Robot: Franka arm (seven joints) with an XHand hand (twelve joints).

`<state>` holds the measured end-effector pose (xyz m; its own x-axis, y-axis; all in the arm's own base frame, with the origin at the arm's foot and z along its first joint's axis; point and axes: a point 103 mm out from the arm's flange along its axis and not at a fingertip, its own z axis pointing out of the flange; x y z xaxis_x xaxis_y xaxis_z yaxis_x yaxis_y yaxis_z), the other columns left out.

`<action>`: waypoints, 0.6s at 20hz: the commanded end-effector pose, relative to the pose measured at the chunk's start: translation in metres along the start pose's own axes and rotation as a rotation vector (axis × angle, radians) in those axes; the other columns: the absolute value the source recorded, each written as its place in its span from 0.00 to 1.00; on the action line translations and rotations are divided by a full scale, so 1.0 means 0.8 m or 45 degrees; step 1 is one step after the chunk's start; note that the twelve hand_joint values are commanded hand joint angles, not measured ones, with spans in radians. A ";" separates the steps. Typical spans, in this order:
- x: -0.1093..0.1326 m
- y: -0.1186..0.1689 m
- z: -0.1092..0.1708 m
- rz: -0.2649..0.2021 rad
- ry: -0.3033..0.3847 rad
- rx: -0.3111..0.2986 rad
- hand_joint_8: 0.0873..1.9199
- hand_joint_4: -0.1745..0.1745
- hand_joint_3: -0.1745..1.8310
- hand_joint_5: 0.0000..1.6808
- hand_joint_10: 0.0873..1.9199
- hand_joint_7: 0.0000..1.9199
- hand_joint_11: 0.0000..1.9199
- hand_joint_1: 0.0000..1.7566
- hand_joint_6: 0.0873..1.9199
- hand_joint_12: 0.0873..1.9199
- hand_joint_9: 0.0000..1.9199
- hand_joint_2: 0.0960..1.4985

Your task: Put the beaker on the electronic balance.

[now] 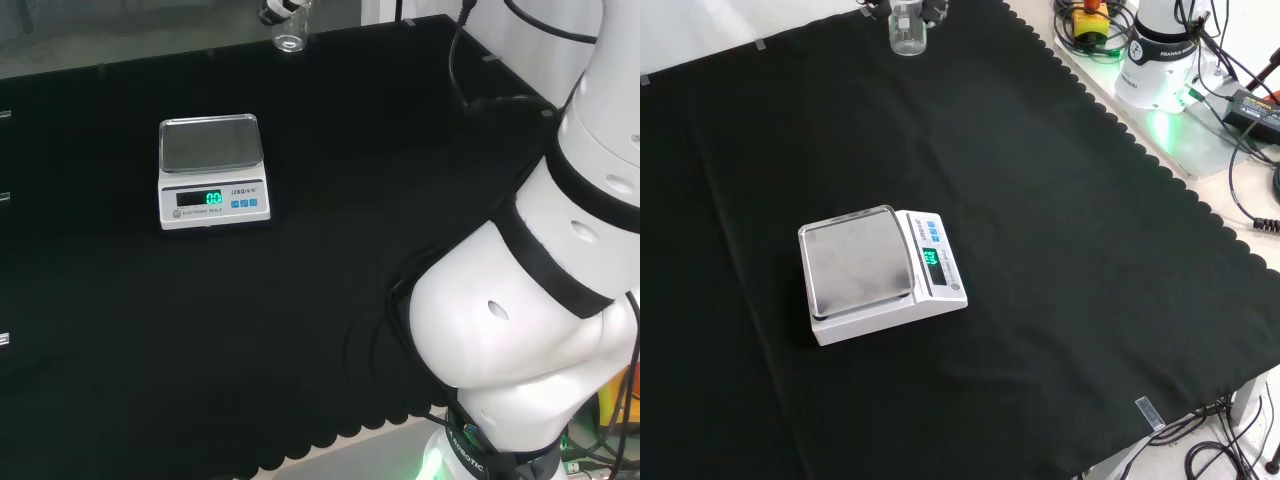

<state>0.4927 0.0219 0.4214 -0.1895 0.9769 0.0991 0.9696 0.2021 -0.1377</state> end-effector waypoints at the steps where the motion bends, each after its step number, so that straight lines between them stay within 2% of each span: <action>1: 0.006 -0.008 -0.004 0.007 -0.017 -0.025 0.31 0.00 0.59 0.82 0.21 0.84 0.82 0.69 0.33 0.30 0.89 0.24; 6: 0.030 -0.009 -0.009 0.047 -0.079 -0.014 0.31 0.00 0.59 0.82 0.21 0.84 0.82 0.69 0.33 0.30 0.89 0.24; 8: 0.046 0.002 -0.008 0.057 -0.119 -0.005 0.31 0.00 0.59 0.82 0.21 0.84 0.82 0.69 0.33 0.30 0.89 0.24; 12: 0.084 0.036 0.005 0.081 -0.227 -0.040 0.31 0.00 0.59 0.82 0.21 0.84 0.82 0.69 0.33 0.30 0.89 0.24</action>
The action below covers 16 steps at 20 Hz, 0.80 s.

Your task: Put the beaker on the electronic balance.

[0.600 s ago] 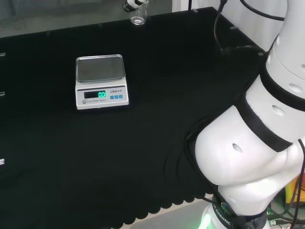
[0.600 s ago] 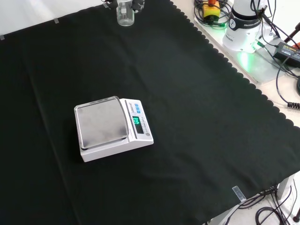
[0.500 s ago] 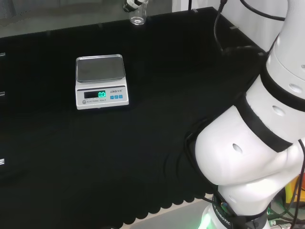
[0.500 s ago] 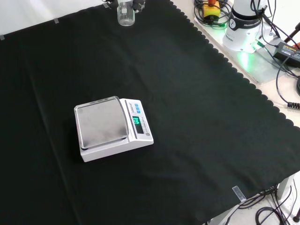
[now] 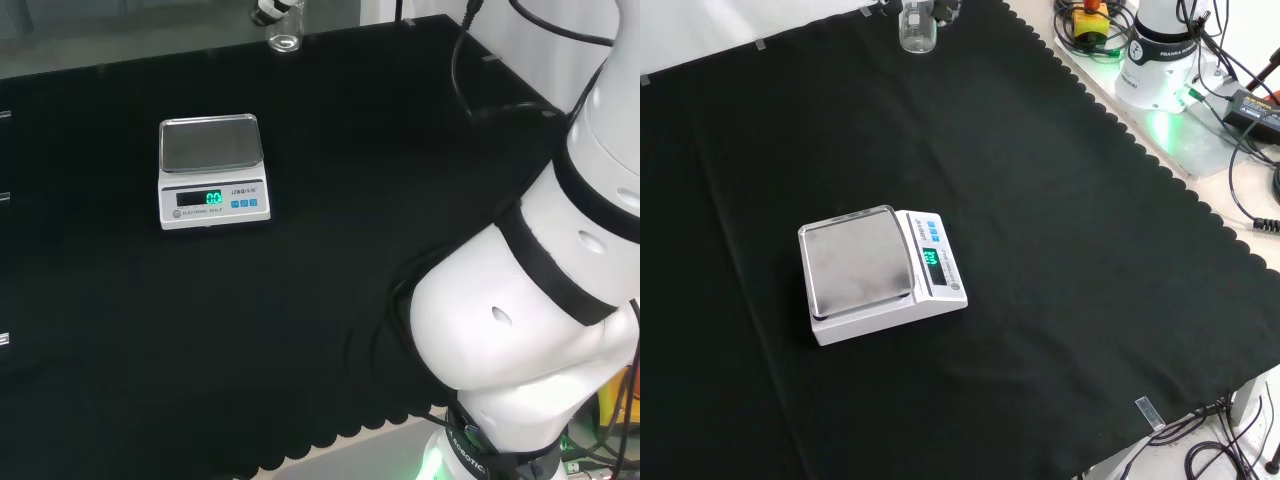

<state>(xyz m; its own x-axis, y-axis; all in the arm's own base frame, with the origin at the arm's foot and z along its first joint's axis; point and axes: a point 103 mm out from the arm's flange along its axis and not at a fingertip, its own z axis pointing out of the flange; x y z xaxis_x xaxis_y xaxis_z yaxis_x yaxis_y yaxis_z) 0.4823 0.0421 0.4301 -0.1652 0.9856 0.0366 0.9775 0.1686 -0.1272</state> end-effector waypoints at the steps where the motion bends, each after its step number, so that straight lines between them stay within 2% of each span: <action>1: 0.069 0.052 0.012 0.040 -0.169 -0.029 0.31 0.00 0.60 0.82 0.21 0.84 0.82 0.69 0.33 0.30 0.89 0.24; 4: 0.100 0.079 0.020 0.030 -0.170 -0.042 0.31 0.00 0.60 0.82 0.22 0.84 0.82 0.69 0.33 0.31 0.89 0.24; 8: 0.133 0.114 0.031 0.020 -0.102 -0.093 0.31 0.00 0.60 0.82 0.22 0.84 0.82 0.69 0.33 0.31 0.89 0.24; 10: 0.147 0.131 0.039 0.031 -0.066 -0.142 0.31 0.00 0.60 0.82 0.22 0.84 0.82 0.69 0.33 0.31 0.89 0.24; 16: 0.172 0.180 0.074 0.043 0.038 -0.241 0.31 0.00 0.60 0.82 0.22 0.85 0.82 0.69 0.33 0.31 0.89 0.23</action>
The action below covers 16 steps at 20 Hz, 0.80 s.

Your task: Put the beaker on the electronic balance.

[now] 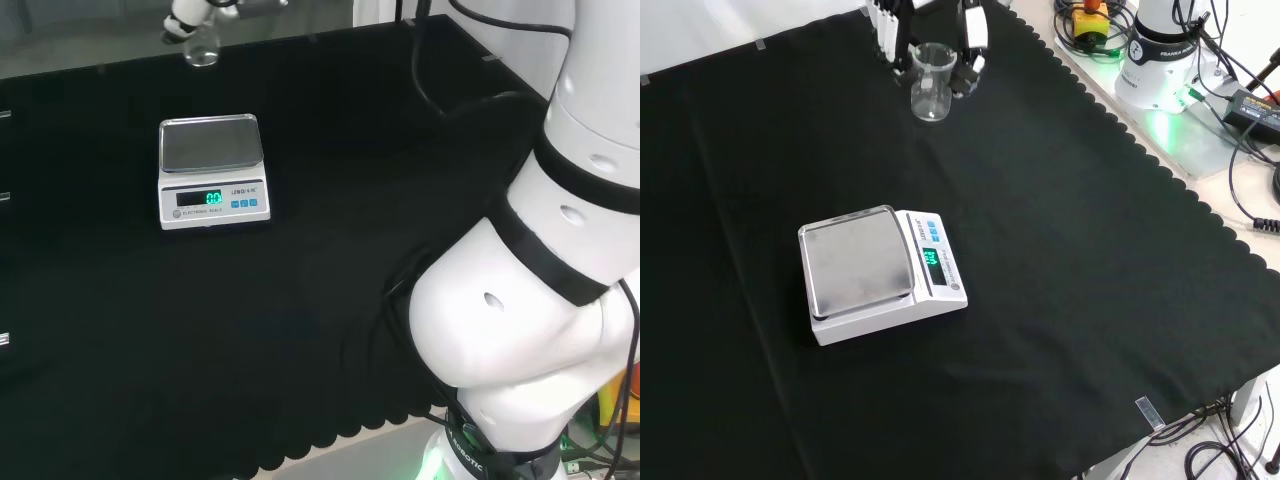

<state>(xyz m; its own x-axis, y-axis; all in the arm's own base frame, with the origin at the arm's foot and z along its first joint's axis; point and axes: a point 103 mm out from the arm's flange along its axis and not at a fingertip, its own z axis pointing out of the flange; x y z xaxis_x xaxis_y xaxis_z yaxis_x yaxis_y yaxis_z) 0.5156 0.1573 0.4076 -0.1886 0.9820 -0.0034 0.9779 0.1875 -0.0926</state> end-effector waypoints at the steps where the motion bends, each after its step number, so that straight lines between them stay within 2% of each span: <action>1: 0.040 0.120 0.058 0.070 0.093 -0.205 0.31 0.00 0.60 0.82 0.22 0.85 0.82 0.69 0.33 0.31 0.89 0.23; 4: 0.042 0.147 0.072 0.053 0.084 -0.201 0.32 0.00 0.60 0.82 0.22 0.85 0.81 0.69 0.33 0.31 0.89 0.23; 7: 0.042 0.170 0.085 0.020 0.076 -0.160 0.32 0.00 0.60 0.82 0.22 0.85 0.81 0.69 0.33 0.31 0.89 0.23; 10: 0.037 0.190 0.102 -0.001 0.055 -0.069 0.32 0.00 0.61 0.82 0.22 0.85 0.81 0.69 0.33 0.31 0.89 0.23; 16: 0.020 0.212 0.142 0.002 0.020 0.083 0.32 0.00 0.61 0.82 0.22 0.85 0.81 0.69 0.33 0.31 0.89 0.23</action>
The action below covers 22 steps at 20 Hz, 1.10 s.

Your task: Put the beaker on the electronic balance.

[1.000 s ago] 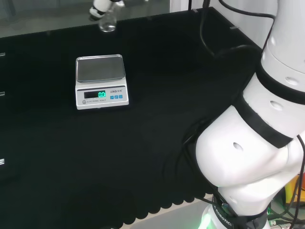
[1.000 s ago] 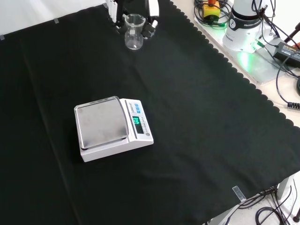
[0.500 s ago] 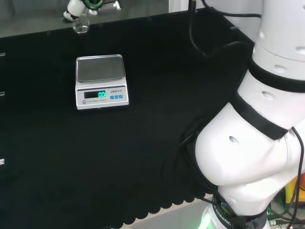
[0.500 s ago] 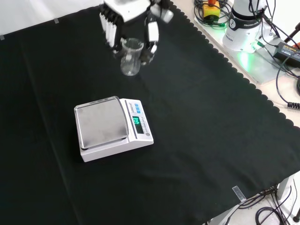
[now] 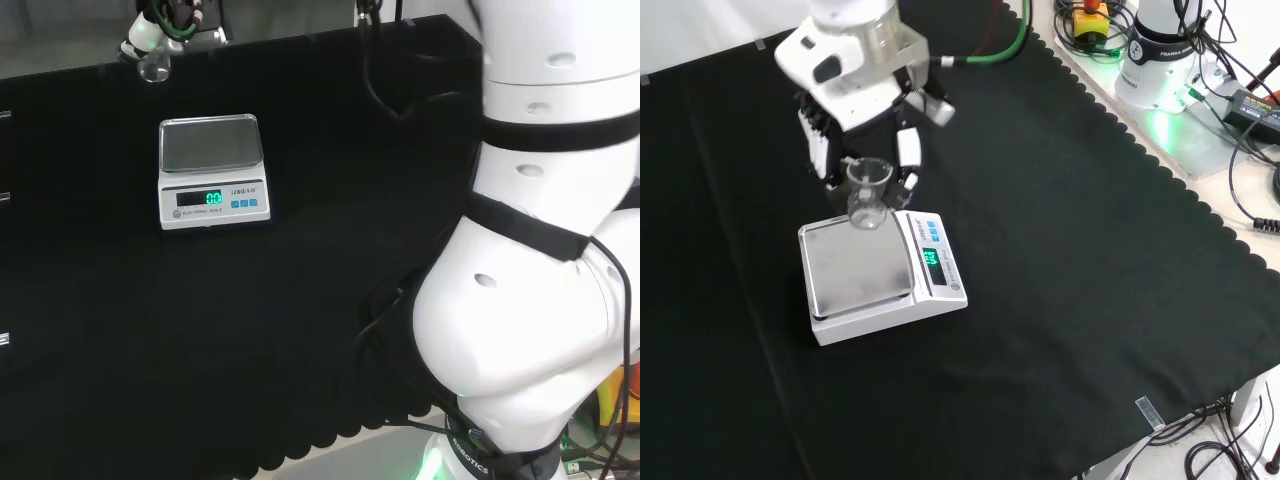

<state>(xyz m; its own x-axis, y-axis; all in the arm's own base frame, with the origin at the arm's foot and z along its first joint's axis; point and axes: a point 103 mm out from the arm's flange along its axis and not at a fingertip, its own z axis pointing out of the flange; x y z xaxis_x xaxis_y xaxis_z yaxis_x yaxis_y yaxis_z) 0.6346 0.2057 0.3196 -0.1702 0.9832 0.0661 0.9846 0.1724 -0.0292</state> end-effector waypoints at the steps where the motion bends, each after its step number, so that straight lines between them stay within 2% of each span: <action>1: -0.018 0.044 0.054 -0.012 -0.090 0.195 0.32 0.00 0.61 0.82 0.22 0.85 0.81 0.69 0.33 0.31 0.89 0.23; 4: -0.031 0.044 0.067 0.013 -0.126 0.253 0.32 0.00 0.61 0.82 0.23 0.85 0.81 0.69 0.33 0.31 0.89 0.23; 8: -0.055 0.038 0.080 0.063 -0.118 0.275 0.32 0.00 0.61 0.82 0.23 0.85 0.81 0.69 0.33 0.31 0.89 0.23; 15: -0.095 0.021 0.110 0.117 -0.032 0.294 0.32 0.00 0.61 0.82 0.23 0.85 0.81 0.69 0.33 0.32 0.89 0.22; 22: -0.116 0.008 0.142 0.136 0.030 0.314 0.32 0.00 0.61 0.82 0.23 0.85 0.80 0.69 0.33 0.32 0.89 0.22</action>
<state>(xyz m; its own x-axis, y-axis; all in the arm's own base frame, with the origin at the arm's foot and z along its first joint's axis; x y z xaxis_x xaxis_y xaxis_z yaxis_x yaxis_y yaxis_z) 0.6626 0.1511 0.2282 -0.1018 0.9943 0.0310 0.9614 0.1063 -0.2536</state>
